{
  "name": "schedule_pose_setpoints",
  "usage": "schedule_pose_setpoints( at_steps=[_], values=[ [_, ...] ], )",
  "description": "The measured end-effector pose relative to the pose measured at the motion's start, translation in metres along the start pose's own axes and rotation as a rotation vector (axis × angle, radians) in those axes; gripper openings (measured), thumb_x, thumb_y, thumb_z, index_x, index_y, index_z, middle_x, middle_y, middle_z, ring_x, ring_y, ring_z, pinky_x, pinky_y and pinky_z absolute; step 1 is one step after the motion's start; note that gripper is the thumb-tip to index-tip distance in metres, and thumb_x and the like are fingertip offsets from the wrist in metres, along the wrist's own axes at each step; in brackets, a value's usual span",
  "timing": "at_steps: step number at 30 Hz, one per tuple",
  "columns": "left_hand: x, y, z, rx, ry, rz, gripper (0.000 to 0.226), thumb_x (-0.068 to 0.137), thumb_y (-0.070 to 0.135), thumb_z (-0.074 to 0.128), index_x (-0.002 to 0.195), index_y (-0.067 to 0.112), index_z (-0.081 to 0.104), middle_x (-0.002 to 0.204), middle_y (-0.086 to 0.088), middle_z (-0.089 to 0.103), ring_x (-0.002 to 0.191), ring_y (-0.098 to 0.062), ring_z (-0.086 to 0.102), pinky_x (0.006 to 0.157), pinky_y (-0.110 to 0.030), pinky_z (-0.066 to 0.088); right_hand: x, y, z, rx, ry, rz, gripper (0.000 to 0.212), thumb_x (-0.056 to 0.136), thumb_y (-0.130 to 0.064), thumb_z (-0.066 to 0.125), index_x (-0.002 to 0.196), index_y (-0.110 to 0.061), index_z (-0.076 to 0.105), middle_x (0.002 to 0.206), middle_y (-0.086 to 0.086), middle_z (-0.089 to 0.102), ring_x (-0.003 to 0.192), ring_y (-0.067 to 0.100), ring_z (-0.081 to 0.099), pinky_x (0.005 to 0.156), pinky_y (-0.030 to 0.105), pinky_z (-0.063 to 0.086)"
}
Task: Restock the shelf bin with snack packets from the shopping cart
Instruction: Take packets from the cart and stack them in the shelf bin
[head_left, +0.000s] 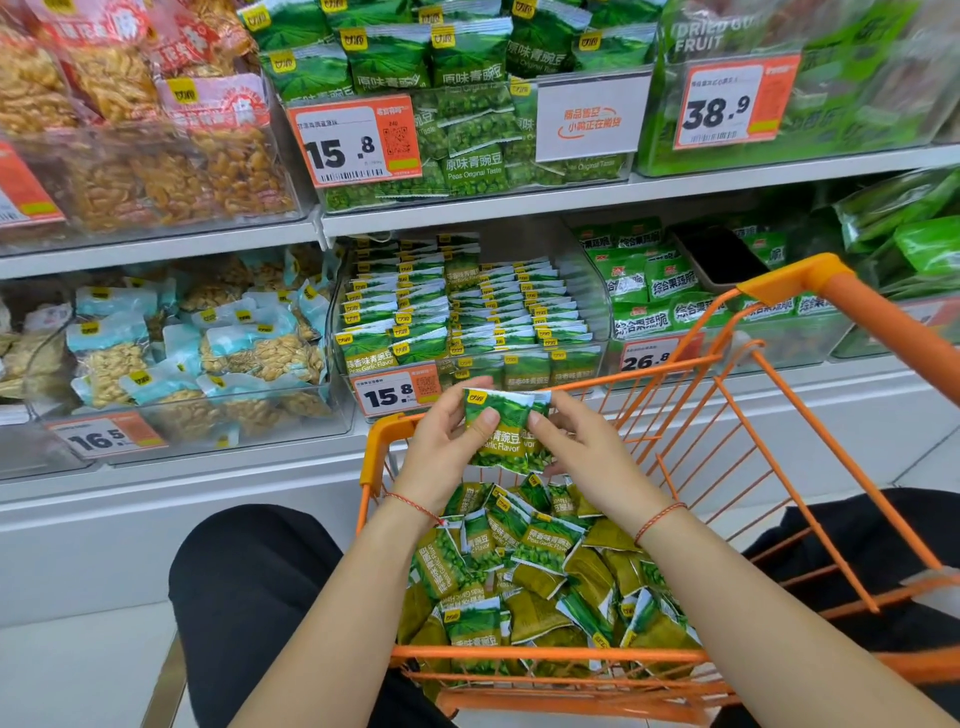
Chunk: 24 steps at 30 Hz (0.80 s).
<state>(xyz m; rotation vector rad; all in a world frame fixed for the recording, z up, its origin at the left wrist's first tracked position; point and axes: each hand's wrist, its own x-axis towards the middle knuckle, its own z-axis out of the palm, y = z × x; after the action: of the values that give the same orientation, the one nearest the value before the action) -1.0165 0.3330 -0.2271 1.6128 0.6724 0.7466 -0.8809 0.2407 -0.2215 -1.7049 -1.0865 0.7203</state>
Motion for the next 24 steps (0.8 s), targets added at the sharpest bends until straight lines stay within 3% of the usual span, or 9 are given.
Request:
schedule_pose_setpoints(
  at_steps=[5,7,10,12,15,17,20,21,24],
  values=[
    [-0.002,0.000,0.004,0.044,-0.012,-0.123,0.068,0.081,0.049,0.052,0.142,0.024,0.036,0.142,0.001,0.045,0.134,-0.018,0.039,0.110,-0.038,0.035,-0.003,-0.005,0.002,0.146,0.013,-0.023,0.029,0.097,-0.036,0.044,0.113,-0.015,0.054,0.090,-0.001,0.054,0.085,0.016,0.055,0.062,0.016,0.051],
    [-0.002,0.001,0.004,0.034,-0.002,-0.152,0.075,0.083,0.053,0.058,0.140,0.007,0.041,0.133,-0.006,0.052,0.130,-0.025,0.044,0.104,-0.034,0.040,-0.006,-0.008,0.002,0.165,0.000,0.013,0.058,0.086,-0.050,0.049,0.134,-0.017,0.044,0.105,-0.005,0.053,0.094,0.012,0.055,0.077,0.025,0.055],
    [-0.002,0.005,0.002,0.007,0.038,-0.133,0.049,0.081,0.054,0.062,0.085,0.005,0.055,0.073,-0.012,0.047,0.074,-0.025,0.052,0.067,-0.032,0.041,-0.006,-0.011,0.002,0.029,0.022,0.008,0.095,0.065,-0.064,0.057,0.141,-0.011,0.038,0.120,-0.002,0.048,0.110,0.014,0.051,0.094,0.037,0.048],
    [-0.001,0.009,0.002,-0.030,0.044,-0.146,0.046,0.076,0.055,0.062,0.067,0.016,0.040,0.065,0.002,0.027,0.061,-0.013,0.032,0.059,-0.027,0.027,-0.001,-0.010,0.002,0.056,0.045,0.011,0.088,0.072,-0.058,0.062,0.140,-0.007,0.040,0.117,-0.001,0.049,0.108,0.014,0.050,0.093,0.035,0.046],
    [0.003,0.016,0.004,0.050,0.054,-0.111,0.044,0.085,0.055,0.057,0.072,0.014,0.047,0.068,0.001,0.034,0.065,-0.013,0.038,0.062,-0.027,0.032,0.011,-0.006,0.002,0.009,0.014,0.014,0.068,0.082,-0.055,0.062,0.126,-0.005,0.049,0.102,-0.004,0.051,0.096,0.017,0.053,0.083,0.033,0.045],
    [0.012,0.022,0.005,0.142,0.079,-0.075,0.043,0.092,0.048,0.052,0.093,0.005,0.058,0.079,-0.012,0.049,0.080,-0.022,0.052,0.074,-0.033,0.041,0.024,-0.015,-0.001,-0.019,-0.022,0.003,0.070,0.074,-0.064,0.064,0.110,-0.006,0.052,0.095,-0.002,0.053,0.092,0.019,0.053,0.074,0.029,0.043],
    [0.030,0.044,0.000,0.179,0.116,0.001,0.036,0.093,0.039,0.050,0.071,0.011,0.043,0.065,-0.004,0.030,0.059,-0.016,0.035,0.056,-0.028,0.028,0.051,-0.035,-0.011,-0.029,-0.043,-0.053,0.095,0.054,-0.071,0.073,0.117,-0.002,0.054,0.112,0.014,0.063,0.104,0.028,0.059,0.089,0.042,0.049],
    [0.038,0.051,-0.002,0.172,0.128,0.017,0.035,0.094,0.035,0.051,0.069,0.011,0.042,0.071,0.006,0.021,0.057,-0.015,0.034,0.055,-0.028,0.027,0.062,-0.042,-0.015,-0.007,-0.051,-0.075,0.089,0.057,-0.065,0.078,0.116,-0.002,0.056,0.114,0.019,0.063,0.106,0.032,0.058,0.094,0.047,0.047],
    [0.066,0.057,-0.012,0.131,0.179,0.029,0.029,0.094,0.025,0.055,0.070,0.009,0.052,0.064,-0.002,0.049,0.063,-0.020,0.047,0.056,-0.024,0.038,0.096,-0.055,-0.022,0.024,-0.109,-0.073,0.053,0.070,-0.032,0.081,0.113,-0.010,0.061,0.109,0.014,0.068,0.104,0.028,0.062,0.095,0.043,0.048]
  ],
)
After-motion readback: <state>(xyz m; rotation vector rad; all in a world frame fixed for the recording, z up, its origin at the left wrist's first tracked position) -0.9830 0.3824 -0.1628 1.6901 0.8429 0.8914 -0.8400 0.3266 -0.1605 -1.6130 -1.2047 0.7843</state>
